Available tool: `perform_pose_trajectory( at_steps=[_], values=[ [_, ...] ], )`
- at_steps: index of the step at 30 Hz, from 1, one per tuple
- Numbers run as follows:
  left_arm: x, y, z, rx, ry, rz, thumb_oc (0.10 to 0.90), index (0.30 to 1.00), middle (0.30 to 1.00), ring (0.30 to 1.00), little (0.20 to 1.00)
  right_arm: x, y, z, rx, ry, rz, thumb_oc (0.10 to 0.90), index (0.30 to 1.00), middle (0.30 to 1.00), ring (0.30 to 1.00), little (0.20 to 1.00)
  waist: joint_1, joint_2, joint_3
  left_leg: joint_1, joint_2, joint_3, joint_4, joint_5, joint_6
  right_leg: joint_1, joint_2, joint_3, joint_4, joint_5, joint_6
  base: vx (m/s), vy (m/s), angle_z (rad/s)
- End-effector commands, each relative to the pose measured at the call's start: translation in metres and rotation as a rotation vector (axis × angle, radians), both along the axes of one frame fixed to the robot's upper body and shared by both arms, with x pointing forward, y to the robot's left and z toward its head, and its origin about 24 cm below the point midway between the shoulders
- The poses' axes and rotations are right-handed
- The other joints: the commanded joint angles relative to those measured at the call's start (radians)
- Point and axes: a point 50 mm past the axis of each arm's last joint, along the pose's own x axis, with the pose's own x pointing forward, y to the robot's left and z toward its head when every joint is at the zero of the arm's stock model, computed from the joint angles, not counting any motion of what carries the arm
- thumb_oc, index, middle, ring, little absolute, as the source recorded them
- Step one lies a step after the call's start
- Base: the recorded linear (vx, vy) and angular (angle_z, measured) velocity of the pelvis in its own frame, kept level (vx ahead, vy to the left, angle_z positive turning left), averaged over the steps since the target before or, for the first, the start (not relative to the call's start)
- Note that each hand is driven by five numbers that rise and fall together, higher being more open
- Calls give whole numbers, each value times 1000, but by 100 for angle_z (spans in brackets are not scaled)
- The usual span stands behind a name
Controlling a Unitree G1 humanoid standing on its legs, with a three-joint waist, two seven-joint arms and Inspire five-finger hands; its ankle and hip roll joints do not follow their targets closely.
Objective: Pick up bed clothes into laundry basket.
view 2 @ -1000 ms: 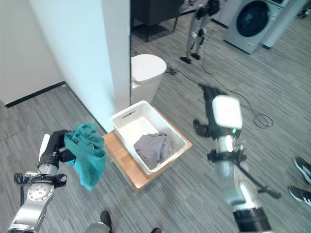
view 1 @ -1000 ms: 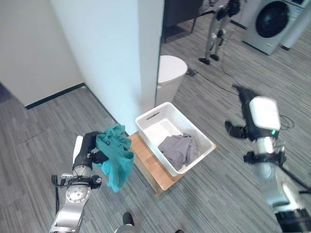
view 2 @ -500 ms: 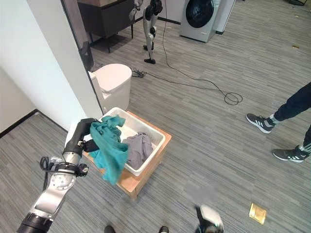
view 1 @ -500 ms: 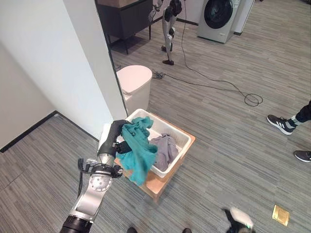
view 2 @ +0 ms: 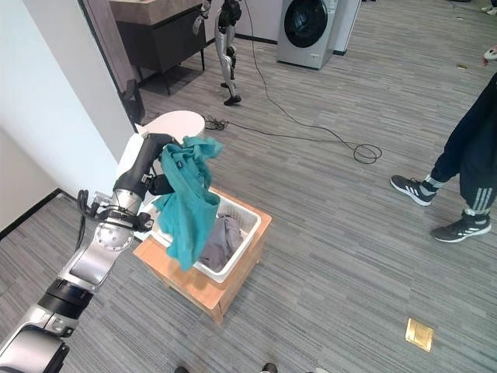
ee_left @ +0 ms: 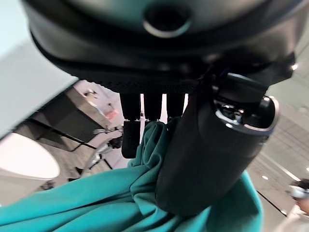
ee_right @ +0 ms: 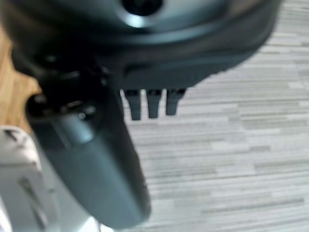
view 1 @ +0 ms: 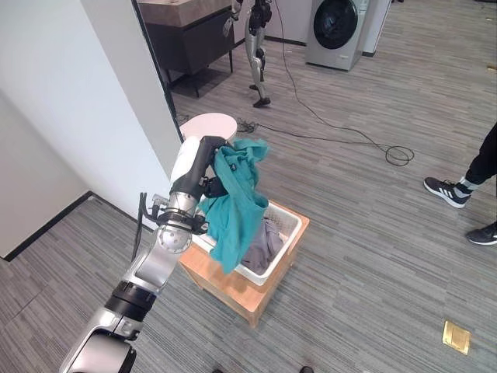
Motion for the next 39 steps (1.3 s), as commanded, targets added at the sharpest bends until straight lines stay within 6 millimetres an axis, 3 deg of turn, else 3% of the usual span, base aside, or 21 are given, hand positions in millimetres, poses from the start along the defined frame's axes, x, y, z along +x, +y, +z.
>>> perform_pose_trajectory(
  at_steps=[1,6,7,10,16,21,22,23,28,30,34,39],
  values=[
    [9,-20,83,-10,-352,-47,400,300,300,300,300,3,-9,2,-19,-15,-64,800,900,900,900,900,-8,-19,-36,-10,58,15,1,-152,-25,76,-98,-51,5,-132,102,43,14,0],
    [28,-8,54,103,-235,75,400,300,300,300,300,-4,-12,2,-16,-19,-129,800,900,900,900,900,-34,-20,-30,-10,59,29,1,-154,-25,67,-98,-46,5,-127,104,7,2,0],
    [39,0,32,144,-143,131,400,300,300,300,300,-7,-14,2,-13,-25,-158,800,900,900,900,900,-54,-22,-32,-8,61,39,1,-153,-28,63,-96,-43,5,-125,105,0,0,0],
    [52,10,15,203,-43,196,400,300,300,300,300,-8,-24,4,-39,-31,-201,800,900,900,900,900,-87,-22,-31,-21,69,56,1,-140,-34,45,-90,-40,5,-123,108,62,-18,-3],
    [64,16,13,274,-5,253,400,300,300,300,300,-7,-27,5,-51,-27,-230,800,900,900,900,900,-114,-15,-25,-54,78,80,1,-130,-39,-9,-91,-23,5,-109,117,5,2,-14],
    [74,30,26,283,2,313,400,300,300,300,300,0,-26,5,-43,-50,-266,800,900,900,900,900,-147,-7,3,-105,84,102,1,-120,-43,-96,-101,11,5,-85,125,-46,18,-23],
    [73,20,27,254,-12,285,541,512,512,512,512,16,-23,6,-33,-77,-248,800,900,900,900,900,-129,-6,7,-114,83,95,1,-119,-41,-100,-103,9,5,-84,124,-35,-6,-20],
    [72,18,24,246,-12,287,800,900,900,900,900,18,-19,6,-19,-99,-227,800,900,900,900,900,-126,-5,14,-120,81,90,1,-118,-39,-107,-105,8,5,-84,123,-38,-16,-7],
    [73,21,17,294,7,310,800,900,900,900,900,2,-22,5,-15,-83,-253,800,900,900,900,900,-147,-4,33,-123,79,101,1,-123,-38,-129,-112,29,5,-78,126,-4,7,-4],
    [76,27,23,406,-16,349,800,900,900,900,900,-1,-28,6,-22,-89,-296,800,900,900,900,900,-156,3,33,-118,73,104,1,-130,-37,-130,-118,32,5,-74,130,4,16,-10],
    [80,37,21,597,3,402,800,900,900,900,900,4,-29,7,-1,-106,-345,800,900,900,900,900,-146,7,35,-104,67,100,1,-137,-33,-115,-120,27,5,-74,129,-5,9,-5],
    [81,41,16,662,14,437,800,900,900,900,900,1,-21,2,37,-71,-343,800,900,900,900,900,-129,2,28,-85,65,95,1,-138,-35,-87,-118,11,5,-78,127,7,-13,1]
  ],
)
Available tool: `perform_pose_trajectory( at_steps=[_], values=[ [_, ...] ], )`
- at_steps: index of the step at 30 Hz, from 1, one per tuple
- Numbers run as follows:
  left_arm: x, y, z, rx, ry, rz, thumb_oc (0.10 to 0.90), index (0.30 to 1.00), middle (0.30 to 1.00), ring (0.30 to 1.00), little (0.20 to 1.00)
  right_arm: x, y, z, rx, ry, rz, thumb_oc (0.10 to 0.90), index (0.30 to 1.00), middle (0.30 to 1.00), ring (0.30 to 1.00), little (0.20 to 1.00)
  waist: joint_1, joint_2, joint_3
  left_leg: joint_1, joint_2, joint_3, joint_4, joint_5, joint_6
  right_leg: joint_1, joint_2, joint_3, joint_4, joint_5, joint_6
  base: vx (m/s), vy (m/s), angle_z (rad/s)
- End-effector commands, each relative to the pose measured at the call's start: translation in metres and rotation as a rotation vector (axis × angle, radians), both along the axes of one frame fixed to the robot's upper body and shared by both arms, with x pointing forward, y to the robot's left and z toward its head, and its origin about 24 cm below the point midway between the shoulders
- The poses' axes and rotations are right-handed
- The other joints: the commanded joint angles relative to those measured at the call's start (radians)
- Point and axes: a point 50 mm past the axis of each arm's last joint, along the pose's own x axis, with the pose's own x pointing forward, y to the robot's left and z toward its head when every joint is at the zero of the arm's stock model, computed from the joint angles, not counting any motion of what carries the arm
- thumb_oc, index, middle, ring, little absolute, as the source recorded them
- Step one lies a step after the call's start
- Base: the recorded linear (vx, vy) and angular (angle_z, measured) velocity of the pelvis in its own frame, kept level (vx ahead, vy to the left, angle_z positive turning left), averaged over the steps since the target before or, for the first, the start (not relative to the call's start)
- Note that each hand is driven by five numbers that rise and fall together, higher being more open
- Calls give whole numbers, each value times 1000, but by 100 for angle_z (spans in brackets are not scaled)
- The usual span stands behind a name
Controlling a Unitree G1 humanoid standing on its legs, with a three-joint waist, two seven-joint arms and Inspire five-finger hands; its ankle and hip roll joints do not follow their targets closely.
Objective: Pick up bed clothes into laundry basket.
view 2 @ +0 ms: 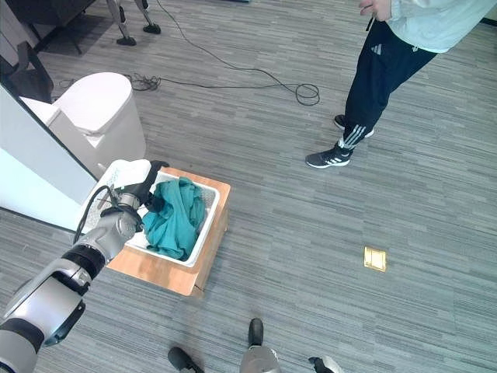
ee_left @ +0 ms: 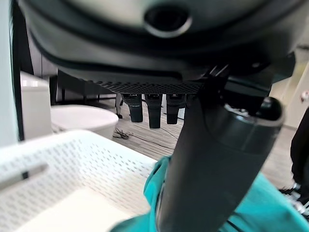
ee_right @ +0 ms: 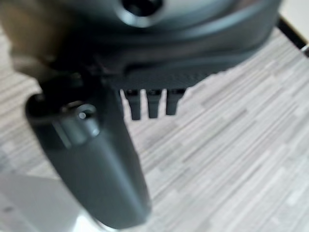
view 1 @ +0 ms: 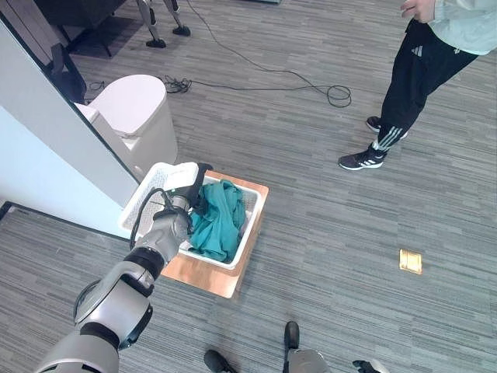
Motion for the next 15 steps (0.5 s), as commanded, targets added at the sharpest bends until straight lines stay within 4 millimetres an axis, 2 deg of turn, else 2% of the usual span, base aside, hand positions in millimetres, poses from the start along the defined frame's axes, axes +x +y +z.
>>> perform_pose_trajectory(
  at_steps=[1,9,10,13,14,15],
  values=[
    [28,-5,89,102,-303,5,800,900,900,900,900,-18,-14,-2,-23,75,-47,800,900,900,900,900,31,6,-22,12,67,-14,3,-136,-41,80,-112,-77,5,-116,133,22,-30,14],
    [28,15,129,243,-430,39,800,900,900,900,900,-21,-16,-2,-27,95,-31,800,900,900,900,900,59,-1,-35,31,70,-18,3,-134,-46,114,-109,-103,5,-117,136,-2,-10,7],
    [25,16,145,225,-501,35,800,900,900,900,900,-13,-23,2,-60,78,-18,800,900,900,900,900,71,-3,-41,34,70,-22,3,-135,-47,123,-110,-111,5,-117,137,0,0,0],
    [9,13,184,136,-710,-22,800,900,900,900,900,29,-47,23,-168,-48,16,800,900,900,900,900,95,-9,-44,42,66,-35,3,-139,-46,141,-112,-124,5,-118,140,6,3,1],
    [1,13,187,74,-753,-45,800,900,900,900,900,44,-53,31,-199,-93,24,800,900,900,900,900,101,-12,-44,45,65,-38,3,-141,-45,146,-112,-127,5,-118,140,8,2,11],
    [-9,7,190,-20,-805,-103,800,900,900,900,900,65,-68,48,-261,-164,35,800,900,900,900,900,117,-23,-45,47,64,-44,3,-142,-45,150,-112,-132,5,-117,139,9,-3,16]
  ],
)
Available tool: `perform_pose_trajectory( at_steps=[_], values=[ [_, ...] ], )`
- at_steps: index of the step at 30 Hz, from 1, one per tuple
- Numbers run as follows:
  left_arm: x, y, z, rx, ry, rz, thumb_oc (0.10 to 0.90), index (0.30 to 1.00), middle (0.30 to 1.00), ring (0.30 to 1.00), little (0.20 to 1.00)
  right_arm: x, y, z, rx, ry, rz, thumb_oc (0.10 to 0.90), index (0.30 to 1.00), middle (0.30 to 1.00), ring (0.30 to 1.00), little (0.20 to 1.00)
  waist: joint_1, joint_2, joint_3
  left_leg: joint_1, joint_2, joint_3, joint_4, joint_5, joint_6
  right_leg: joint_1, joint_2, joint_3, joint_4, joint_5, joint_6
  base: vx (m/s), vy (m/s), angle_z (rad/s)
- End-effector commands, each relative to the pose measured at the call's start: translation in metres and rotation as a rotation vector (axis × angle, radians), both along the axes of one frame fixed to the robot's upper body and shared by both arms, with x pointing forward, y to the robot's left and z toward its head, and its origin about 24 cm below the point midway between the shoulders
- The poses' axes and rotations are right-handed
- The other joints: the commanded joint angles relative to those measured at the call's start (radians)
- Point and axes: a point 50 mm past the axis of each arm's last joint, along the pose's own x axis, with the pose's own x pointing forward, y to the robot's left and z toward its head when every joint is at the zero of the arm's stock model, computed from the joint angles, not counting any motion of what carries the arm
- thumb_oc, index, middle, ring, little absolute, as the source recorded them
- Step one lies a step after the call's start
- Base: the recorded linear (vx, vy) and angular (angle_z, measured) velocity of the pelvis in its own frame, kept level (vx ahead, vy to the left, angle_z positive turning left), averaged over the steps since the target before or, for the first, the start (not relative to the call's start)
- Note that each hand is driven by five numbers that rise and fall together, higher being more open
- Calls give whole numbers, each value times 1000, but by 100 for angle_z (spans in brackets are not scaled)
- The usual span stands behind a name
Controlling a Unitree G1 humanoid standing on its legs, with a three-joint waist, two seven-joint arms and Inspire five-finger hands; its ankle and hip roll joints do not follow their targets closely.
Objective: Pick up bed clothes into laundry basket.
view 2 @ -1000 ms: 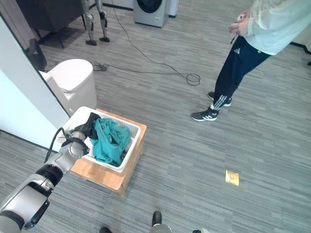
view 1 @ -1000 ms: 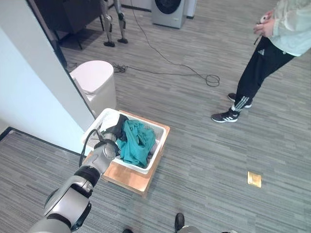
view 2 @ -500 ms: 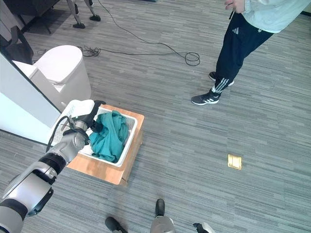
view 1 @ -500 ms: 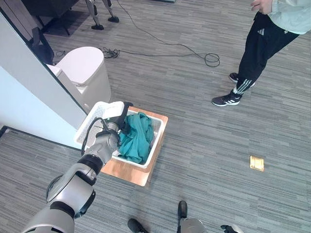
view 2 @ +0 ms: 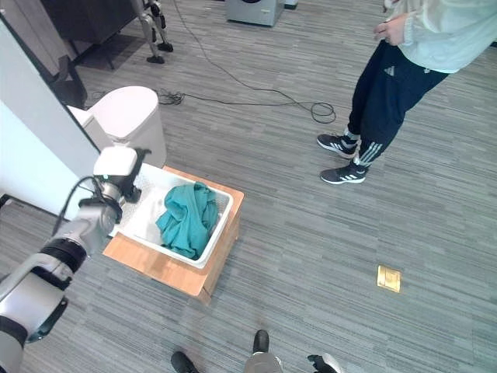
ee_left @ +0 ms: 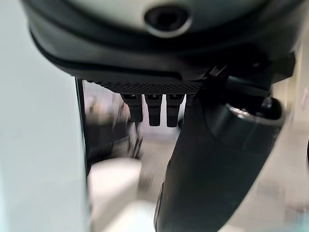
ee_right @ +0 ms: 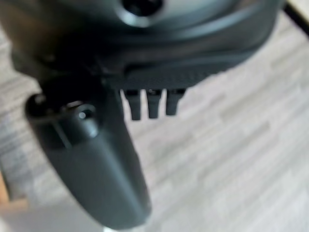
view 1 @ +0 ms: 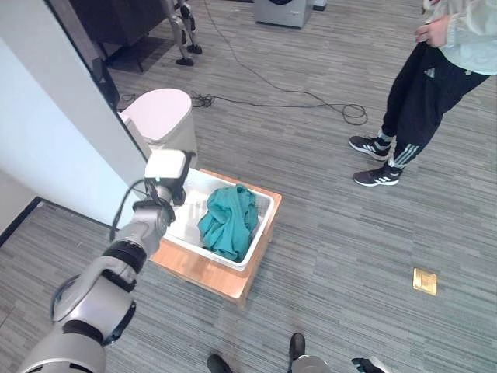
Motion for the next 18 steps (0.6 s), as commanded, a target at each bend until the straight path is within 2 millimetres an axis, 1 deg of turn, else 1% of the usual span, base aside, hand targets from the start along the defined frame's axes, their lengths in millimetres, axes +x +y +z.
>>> perform_pose_trajectory(
  at_steps=[1,2,3,4,5,6,7,8,9,10,11,12,13,15,16,17,18],
  values=[
    [-13,-12,95,-231,-430,-140,800,900,900,900,900,51,-57,49,-254,-175,30,800,900,900,900,900,46,-21,-55,18,64,-15,2,-144,-45,100,-112,-99,5,-118,138,15,-4,13],
    [-25,-17,86,-342,-419,-235,800,900,900,900,900,70,-76,75,-340,-241,64,800,900,900,900,900,58,-30,-59,21,63,-22,2,-146,-45,105,-111,-100,5,-118,137,33,-1,13],
    [-35,-15,75,-419,-394,-276,800,900,900,900,900,88,-86,96,-394,-300,100,800,900,900,900,900,66,-28,-66,26,61,-26,2,-148,-45,110,-111,-101,5,-117,137,49,14,6],
    [-44,-21,67,-500,-369,-354,800,900,900,900,900,108,-100,127,-455,-390,102,800,900,900,900,900,83,-39,-72,28,60,-33,2,-149,-46,116,-110,-105,5,-117,135,60,9,11],
    [-51,-22,61,-557,-355,-388,800,900,900,900,900,124,-110,155,-500,-465,107,800,900,900,900,900,97,-44,-79,30,60,-39,2,-150,-47,120,-110,-108,5,-116,135,56,16,16],
    [-59,-24,54,-608,-334,-424,800,900,900,900,900,142,-120,192,-562,-558,120,800,900,900,900,900,109,-47,-83,32,58,-46,2,-152,-48,125,-110,-111,5,-115,134,50,16,19],
    [-65,-29,50,-649,-327,-466,800,900,900,900,900,159,-121,226,-597,-675,130,800,900,900,900,900,129,-58,-88,32,55,-54,2,-153,-48,129,-110,-115,5,-114,133,39,29,19],
    [-73,-31,46,-720,-326,-495,800,900,900,900,900,171,-118,246,-599,-753,128,800,900,900,900,900,145,-62,-91,34,53,-64,2,-155,-48,136,-110,-121,5,-113,133,31,17,10],
    [-78,-36,40,-783,-318,-522,800,900,900,900,900,183,-112,268,-611,-834,152,800,900,900,900,900,164,-73,-93,36,52,-70,2,-156,-47,139,-110,-124,5,-112,131,17,16,16],
    [-86,-37,34,-859,-314,-545,800,900,900,900,900,200,-98,293,-596,-952,175,800,900,900,900,900,182,-79,-96,37,48,-78,2,-159,-45,146,-110,-127,5,-111,129,8,6,9],
    [-86,-37,34,-860,-315,-543,800,900,900,900,900,200,-98,294,-596,-952,177,800,900,900,900,900,180,-78,-96,37,48,-78,2,-159,-45,146,-110,-127,5,-111,129,19,18,17],
    [-97,-38,25,-964,-285,-585,800,900,900,900,900,219,-68,317,-513,-1139,204,800,900,900,900,900,219,-88,-99,38,44,-98,2,-165,-42,160,-113,-137,5,-106,123,21,22,14],
    [-103,-40,20,-999,-268,-602,800,900,900,900,900,226,-52,325,-470,-1214,231,800,900,900,900,900,236,-90,-98,37,43,-107,2,-167,-39,163,-113,-139,5,-106,119,37,26,20],
    [-118,-39,10,-1047,-218,-633,800,900,900,900,900,238,-12,336,-376,-1338,318,800,900,900,900,900,280,-97,-101,37,34,-134,2,-174,-30,178,-112,-146,5,-109,111,24,27,30],
    [-120,-38,9,-1048,-216,-630,800,900,900,900,900,239,-10,335,-374,-1336,321,800,900,900,900,900,276,-98,-103,38,33,-134,2,-174,-30,179,-112,-147,5,-109,111,-4,20,46],
    [-130,-35,1,-1091,-198,-623,800,900,900,900,900,243,27,335,-296,-1411,418,800,900,900,900,900,317,-109,-102,33,21,-160,2,-173,-18,198,-106,-158,5,-112,98,-44,5,45],
    [-138,-11,-1,-1073,-261,-498,800,900,900,900,900,209,61,381,-231,-1646,602,800,900,900,900,900,304,-114,-97,35,20,-148,2,-164,-12,200,-99,-160,5,-102,92,-65,36,33]
  ],
)
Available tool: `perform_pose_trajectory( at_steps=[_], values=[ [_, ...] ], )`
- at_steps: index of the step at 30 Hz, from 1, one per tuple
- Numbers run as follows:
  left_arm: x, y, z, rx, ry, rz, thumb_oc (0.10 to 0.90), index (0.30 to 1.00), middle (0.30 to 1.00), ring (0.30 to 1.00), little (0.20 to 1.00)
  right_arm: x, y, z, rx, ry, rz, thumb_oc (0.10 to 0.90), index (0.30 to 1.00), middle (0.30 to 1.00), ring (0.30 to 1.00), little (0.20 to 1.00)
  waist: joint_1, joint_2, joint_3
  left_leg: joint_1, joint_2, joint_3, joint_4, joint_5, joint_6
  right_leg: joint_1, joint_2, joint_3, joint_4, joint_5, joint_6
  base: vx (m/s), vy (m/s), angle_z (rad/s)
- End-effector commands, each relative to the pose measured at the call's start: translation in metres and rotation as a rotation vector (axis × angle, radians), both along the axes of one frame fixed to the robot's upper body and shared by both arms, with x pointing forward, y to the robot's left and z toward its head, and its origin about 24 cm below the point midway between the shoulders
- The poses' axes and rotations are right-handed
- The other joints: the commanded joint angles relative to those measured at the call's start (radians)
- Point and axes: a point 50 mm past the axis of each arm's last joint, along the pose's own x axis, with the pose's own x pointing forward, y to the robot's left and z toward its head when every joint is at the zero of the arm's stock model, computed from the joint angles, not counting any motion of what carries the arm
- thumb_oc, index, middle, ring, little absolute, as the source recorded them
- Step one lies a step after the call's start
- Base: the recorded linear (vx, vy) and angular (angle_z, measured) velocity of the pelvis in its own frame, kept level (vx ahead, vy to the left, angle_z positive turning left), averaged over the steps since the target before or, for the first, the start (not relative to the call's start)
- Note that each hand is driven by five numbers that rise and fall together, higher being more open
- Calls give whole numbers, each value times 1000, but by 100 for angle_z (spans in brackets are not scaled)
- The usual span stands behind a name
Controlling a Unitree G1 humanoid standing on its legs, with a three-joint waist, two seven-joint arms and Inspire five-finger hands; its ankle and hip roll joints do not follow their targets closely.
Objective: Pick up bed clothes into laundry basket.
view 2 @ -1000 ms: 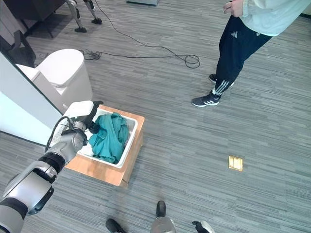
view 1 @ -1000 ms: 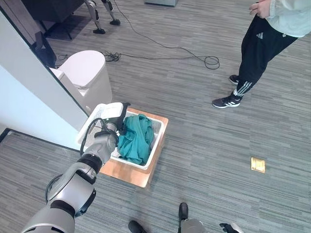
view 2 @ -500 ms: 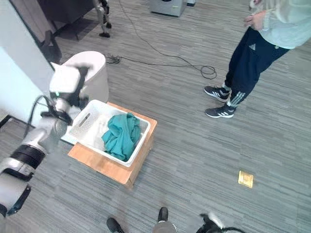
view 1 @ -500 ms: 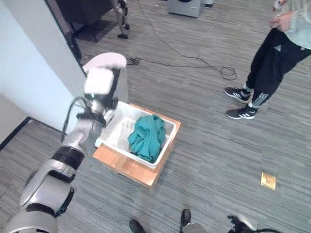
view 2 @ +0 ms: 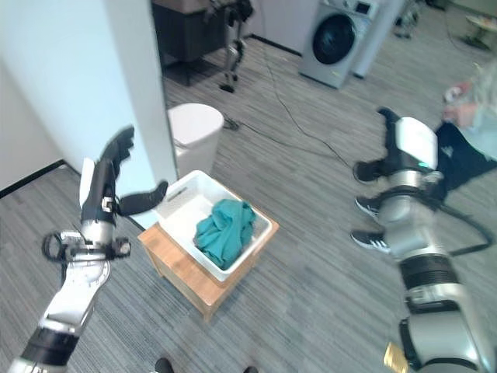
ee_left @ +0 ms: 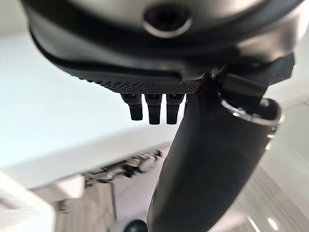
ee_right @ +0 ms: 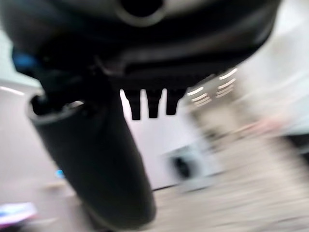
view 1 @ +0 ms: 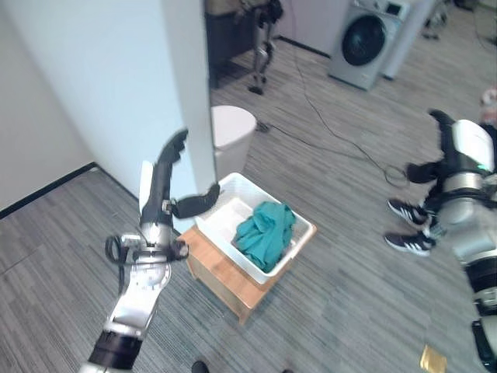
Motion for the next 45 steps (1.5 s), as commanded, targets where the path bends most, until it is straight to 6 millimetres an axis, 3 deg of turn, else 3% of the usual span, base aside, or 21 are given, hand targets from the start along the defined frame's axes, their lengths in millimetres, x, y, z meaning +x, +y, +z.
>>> perform_pose_trajectory(
  at_steps=[1,3,5,7,8,10,12,14,16,18,24,26,28,29,30,31,34,35,38,40,45],
  values=[
    [-26,23,68,-11,-385,93,800,900,900,900,900,-64,55,-15,124,-162,307,800,900,900,900,900,23,6,-23,5,36,0,1,-173,-13,73,-84,-14,24,-94,77,-64,77,79],
    [-47,37,56,68,-362,227,800,900,900,900,900,-112,68,-44,22,-146,376,800,900,900,900,900,0,34,-12,11,33,-12,1,-184,5,57,-87,7,98,-136,65,-49,118,73],
    [-59,39,45,163,-322,270,800,900,900,900,900,-131,92,-69,7,-82,467,800,900,900,900,900,-4,45,-9,0,33,-45,1,-187,13,43,-79,36,163,-178,56,-51,45,38],
    [-59,40,40,229,-291,258,800,900,900,900,900,-131,109,-72,-78,-95,527,800,900,900,900,900,1,48,-1,-10,17,-123,1,-194,17,15,-28,168,182,-230,39,-9,-27,55],
    [-59,40,40,229,-292,259,800,900,900,900,900,-130,109,-72,-78,-96,527,800,900,900,900,900,-1,49,-2,-14,19,-125,1,-190,17,11,-26,167,181,-228,37,30,-42,100],
    [-51,35,43,219,-316,224,800,900,900,900,900,-125,108,-66,-60,-144,503,800,900,900,900,900,-27,48,6,-28,-12,-237,1,-195,21,-15,1,383,161,-245,31,60,-70,137],
    [-51,35,43,219,-318,224,800,900,900,900,900,-124,108,-66,-60,-145,503,800,900,900,900,900,-28,50,5,-34,-9,-239,1,-191,21,-19,4,382,159,-240,30,16,-50,120],
    [-45,30,43,195,-314,183,800,900,900,900,900,-121,103,-68,-24,-141,468,800,900,900,900,900,-59,47,3,-55,-29,-340,1,-183,14,-23,25,566,102,-228,22,-17,-138,117],
    [-43,30,42,185,-306,180,800,900,900,900,900,-118,103,-69,-14,-139,467,800,900,900,900,900,-62,50,0,-61,-22,-362,1,-158,3,-7,24,556,80,-216,15,-93,-211,125],
    [-45,35,41,191,-296,191,800,900,900,900,900,-114,110,-63,-1,-160,493,800,900,900,900,900,-43,44,-10,-61,-5,-362,1,-150,-13,39,0,464,22,-196,14,-110,-289,149],
    [-58,42,35,84,-280,228,800,900,900,900,900,-111,122,-44,-7,-245,576,800,900,900,900,900,28,75,-7,-86,53,-412,1,-82,-71,63,62,395,5,-232,-8,-142,-243,44],
    [-58,41,35,51,-279,231,800,900,900,900,900,-107,122,-36,-16,-288,573,800,900,900,900,900,23,86,36,-109,93,-339,1,-29,-87,66,67,359,5,-235,-19,-287,-161,36],
    [-56,40,33,6,-270,225,800,900,900,900,900,-103,118,-36,-18,-287,549,800,900,900,900,900,-21,68,64,-112,139,-81,49,-62,-56,64,44,288,5,-237,-28,-283,-118,50],
    [-56,40,34,5,-271,225,800,900,900,900,900,-103,118,-36,-18,-289,550,800,900,900,900,900,-18,69,64,-115,141,-78,52,-62,-55,60,45,292,5,-234,-29,-326,-156,119],
    [-53,36,32,-82,-244,157,800,900,900,900,900,-99,110,-37,17,-275,506,800,900,900,900,900,-81,52,56,-49,203,198,111,-119,-31,55,37,202,5,-234,-39,-264,-176,136],
    [-52,34,29,-143,-219,113,800,900,900,900,900,-99,110,-35,40,-278,502,800,900,900,900,900,-89,49,53,-33,221,263,167,-130,-28,54,39,177,5,-229,-51,-278,-233,156],
    [-52,30,22,-205,-172,49,800,900,900,900,900,-100,107,-32,61,-282,489,800,900,900,900,900,-94,43,48,-26,234,293,298,-174,-29,65,38,141,5,-230,-64,-47,-140,83],
    [-51,27,19,-222,-147,17,800,900,900,900,900,-101,102,-31,88,-286,474,800,900,900,900,900,-110,36,41,-20,282,342,404,-218,-29,76,27,77,5,-243,-74,-26,-83,69],
    [-50,23,16,-241,-128,-9,800,900,900,900,900,-99,100,-29,111,-300,463,800,900,900,900,900,-124,44,30,10,322,391,423,-224,-26,86,24,15,5,-256,-79,2,2,112],
    [-50,23,15,-226,-120,1,800,900,900,900,900,-97,106,-23,121,-321,492,800,900,900,900,900,-143,58,9,81,289,456,271,-198,-15,89,17,-58,5,-217,-65,18,165,95],
    [-49,24,15,-228,-121,-3,800,900,900,900,900,-97,113,-18,145,-356,506,800,900,900,900,900,-127,45,-4,67,234,425,150,-151,-9,95,-1,-85,5,-207,-58,55,178,87]
  ],
)
